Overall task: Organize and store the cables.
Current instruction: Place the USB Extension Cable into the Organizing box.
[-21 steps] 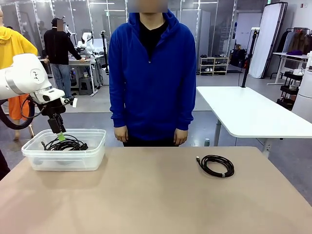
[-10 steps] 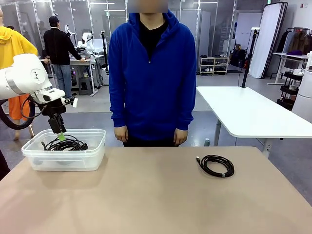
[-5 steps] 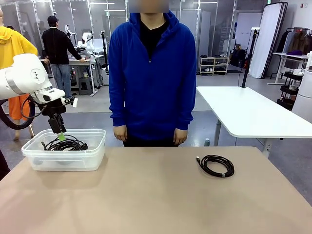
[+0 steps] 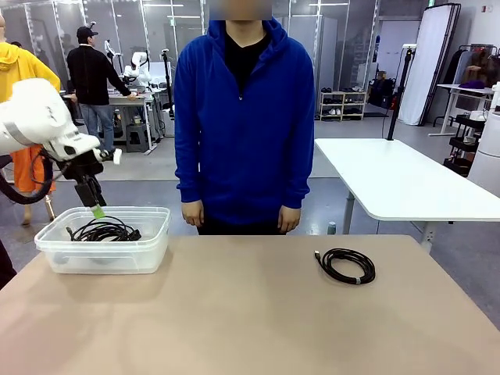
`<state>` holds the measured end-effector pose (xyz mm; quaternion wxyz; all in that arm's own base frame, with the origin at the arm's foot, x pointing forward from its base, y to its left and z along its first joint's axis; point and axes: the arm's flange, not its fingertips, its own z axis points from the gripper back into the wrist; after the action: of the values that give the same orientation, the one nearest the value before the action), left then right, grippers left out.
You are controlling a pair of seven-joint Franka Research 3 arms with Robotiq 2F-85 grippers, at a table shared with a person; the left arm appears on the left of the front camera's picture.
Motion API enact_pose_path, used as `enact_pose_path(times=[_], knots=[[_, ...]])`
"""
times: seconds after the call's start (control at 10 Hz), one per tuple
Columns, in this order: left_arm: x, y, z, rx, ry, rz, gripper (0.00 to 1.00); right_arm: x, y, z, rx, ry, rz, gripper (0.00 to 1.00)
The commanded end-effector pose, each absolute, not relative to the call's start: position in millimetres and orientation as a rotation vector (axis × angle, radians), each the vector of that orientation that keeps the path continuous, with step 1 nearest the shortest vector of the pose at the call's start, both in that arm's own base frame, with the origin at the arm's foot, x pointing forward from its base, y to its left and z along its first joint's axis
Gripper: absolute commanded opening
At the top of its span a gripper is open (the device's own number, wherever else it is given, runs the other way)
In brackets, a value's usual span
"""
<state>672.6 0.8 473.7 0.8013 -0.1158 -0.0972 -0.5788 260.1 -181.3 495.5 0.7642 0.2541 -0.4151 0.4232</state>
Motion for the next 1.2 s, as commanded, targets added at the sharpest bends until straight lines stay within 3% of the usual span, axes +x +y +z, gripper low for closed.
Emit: enact_pose_path(times=[0.0,0.3,0.7,1.0,1.1], knots=[[608,18,530,-0.358,-0.321,-1.238,1.00,299,-183,502,0.586,-0.872,0.892,1.00],[503,34,605,-0.410,-0.454,-1.156,1.00,319,-171,520,0.561,-0.831,0.905,1.00],[416,45,582,-0.465,-0.629,-1.114,1.00,375,-147,533,0.513,-0.832,0.959,1.00],[384,46,571,-0.491,-0.657,-1.129,1.00,449,-79,530,0.470,-0.750,1.032,1.00],[381,48,570,-0.490,-0.667,-1.135,1.00,469,-62,522,0.383,-0.729,1.039,1.00]])
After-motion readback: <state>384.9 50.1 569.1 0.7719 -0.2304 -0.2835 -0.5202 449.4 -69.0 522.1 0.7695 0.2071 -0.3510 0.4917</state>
